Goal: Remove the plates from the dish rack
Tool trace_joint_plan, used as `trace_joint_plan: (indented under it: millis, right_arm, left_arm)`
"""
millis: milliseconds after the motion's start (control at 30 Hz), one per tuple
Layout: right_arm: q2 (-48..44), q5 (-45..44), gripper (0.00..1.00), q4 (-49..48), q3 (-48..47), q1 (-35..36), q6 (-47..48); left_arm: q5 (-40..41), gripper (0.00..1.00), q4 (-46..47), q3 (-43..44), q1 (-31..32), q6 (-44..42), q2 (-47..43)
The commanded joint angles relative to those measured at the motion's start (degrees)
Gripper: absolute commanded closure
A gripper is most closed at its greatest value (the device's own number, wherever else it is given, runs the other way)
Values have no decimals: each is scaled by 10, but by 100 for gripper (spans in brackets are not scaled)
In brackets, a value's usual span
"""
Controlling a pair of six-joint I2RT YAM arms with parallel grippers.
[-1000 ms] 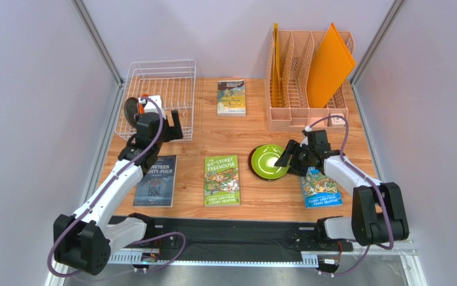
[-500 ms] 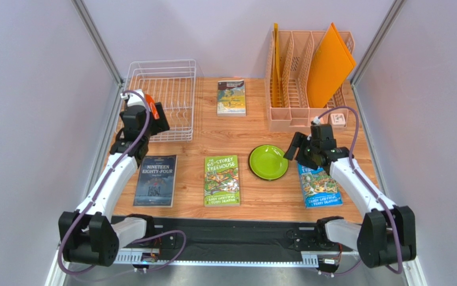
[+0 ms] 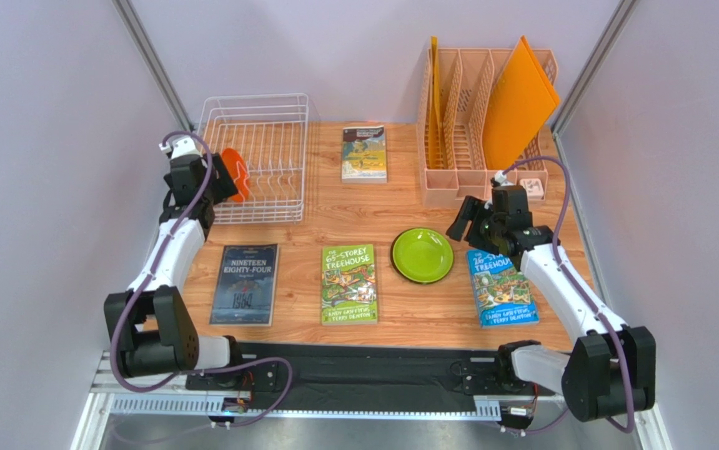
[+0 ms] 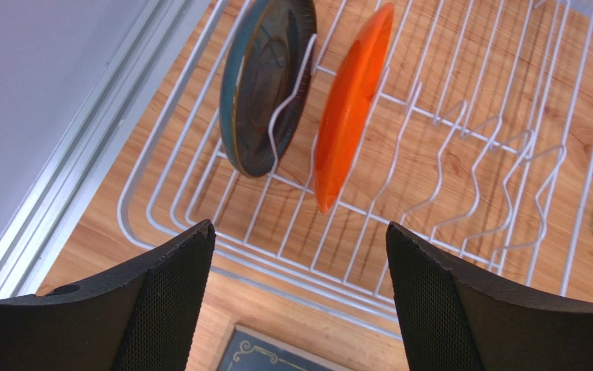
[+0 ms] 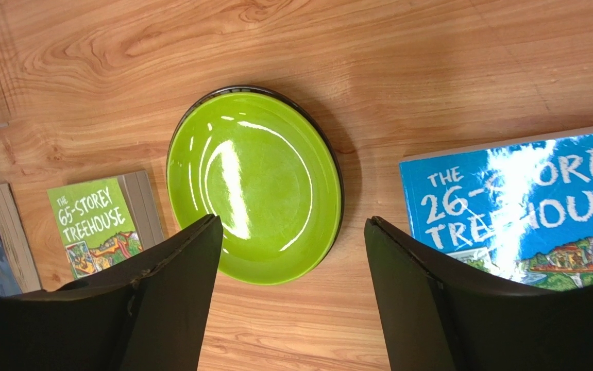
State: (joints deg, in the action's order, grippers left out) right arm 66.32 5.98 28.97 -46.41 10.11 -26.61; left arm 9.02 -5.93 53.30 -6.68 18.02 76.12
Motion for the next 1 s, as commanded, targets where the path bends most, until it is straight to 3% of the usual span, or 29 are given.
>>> trace_joint_plan:
  millis: [0, 333, 600, 800, 967]
  right_arm:
    - [30, 34, 27, -45, -19, 4, 0]
    - [64, 48, 27, -59, -35, 8, 6]
    - [107, 68, 27, -77, -40, 10, 3]
    - [137, 78, 28, -86, -47, 11, -2]
    - [150, 80, 28, -88, -50, 11, -3]
  left_arm:
    - [-11, 14, 41, 40, -12, 1, 28]
    - [-18, 18, 58, 61, -40, 2, 82]
    - [-57, 22, 127, 83, -48, 17, 148]
    - [-81, 40, 144, 104, -49, 23, 191]
    - [-88, 71, 147, 106, -49, 26, 207]
